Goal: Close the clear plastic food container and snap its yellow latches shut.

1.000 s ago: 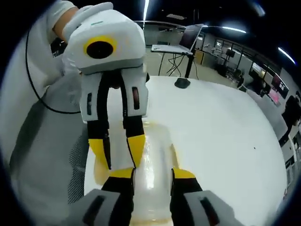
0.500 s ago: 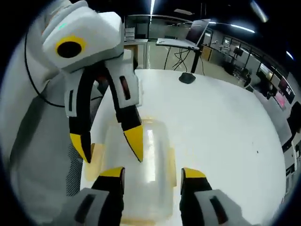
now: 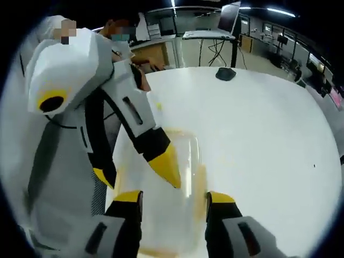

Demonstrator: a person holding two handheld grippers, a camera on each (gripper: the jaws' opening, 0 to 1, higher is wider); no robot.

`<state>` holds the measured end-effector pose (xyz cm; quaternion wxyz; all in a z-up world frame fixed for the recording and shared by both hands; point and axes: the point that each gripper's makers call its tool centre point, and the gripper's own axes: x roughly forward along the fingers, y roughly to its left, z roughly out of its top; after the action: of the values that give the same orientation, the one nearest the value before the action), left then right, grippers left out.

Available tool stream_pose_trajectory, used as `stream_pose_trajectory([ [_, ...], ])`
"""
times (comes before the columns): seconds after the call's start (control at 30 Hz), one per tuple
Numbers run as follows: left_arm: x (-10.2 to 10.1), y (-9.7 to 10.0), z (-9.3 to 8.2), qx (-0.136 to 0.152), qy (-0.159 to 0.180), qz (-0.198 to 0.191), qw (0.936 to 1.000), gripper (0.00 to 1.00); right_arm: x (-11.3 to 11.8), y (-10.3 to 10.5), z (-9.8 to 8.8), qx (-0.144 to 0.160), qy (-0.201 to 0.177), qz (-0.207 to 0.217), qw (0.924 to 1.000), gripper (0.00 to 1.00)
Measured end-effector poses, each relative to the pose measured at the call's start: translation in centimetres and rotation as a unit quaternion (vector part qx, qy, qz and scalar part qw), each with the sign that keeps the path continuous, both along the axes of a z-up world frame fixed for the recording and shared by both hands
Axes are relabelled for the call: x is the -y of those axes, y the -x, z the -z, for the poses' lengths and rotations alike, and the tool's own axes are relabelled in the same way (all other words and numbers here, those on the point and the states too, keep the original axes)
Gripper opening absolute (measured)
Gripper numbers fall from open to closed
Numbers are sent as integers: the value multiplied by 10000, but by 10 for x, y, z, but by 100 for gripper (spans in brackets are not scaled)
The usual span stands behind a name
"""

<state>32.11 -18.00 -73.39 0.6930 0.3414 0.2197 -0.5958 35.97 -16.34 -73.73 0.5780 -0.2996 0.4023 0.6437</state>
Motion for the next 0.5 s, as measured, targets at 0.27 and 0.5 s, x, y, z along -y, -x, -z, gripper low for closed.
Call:
stream_pose_trajectory([
  [0.27, 0, -1, 2, 135, -176, 80, 9997, 54, -2, 1, 3, -255, 228, -132, 9993, 46],
  [0.5, 2, 0, 2, 134, -337, 179, 9992, 53, -2, 3, 4, -325, 449, -164, 9983, 44],
])
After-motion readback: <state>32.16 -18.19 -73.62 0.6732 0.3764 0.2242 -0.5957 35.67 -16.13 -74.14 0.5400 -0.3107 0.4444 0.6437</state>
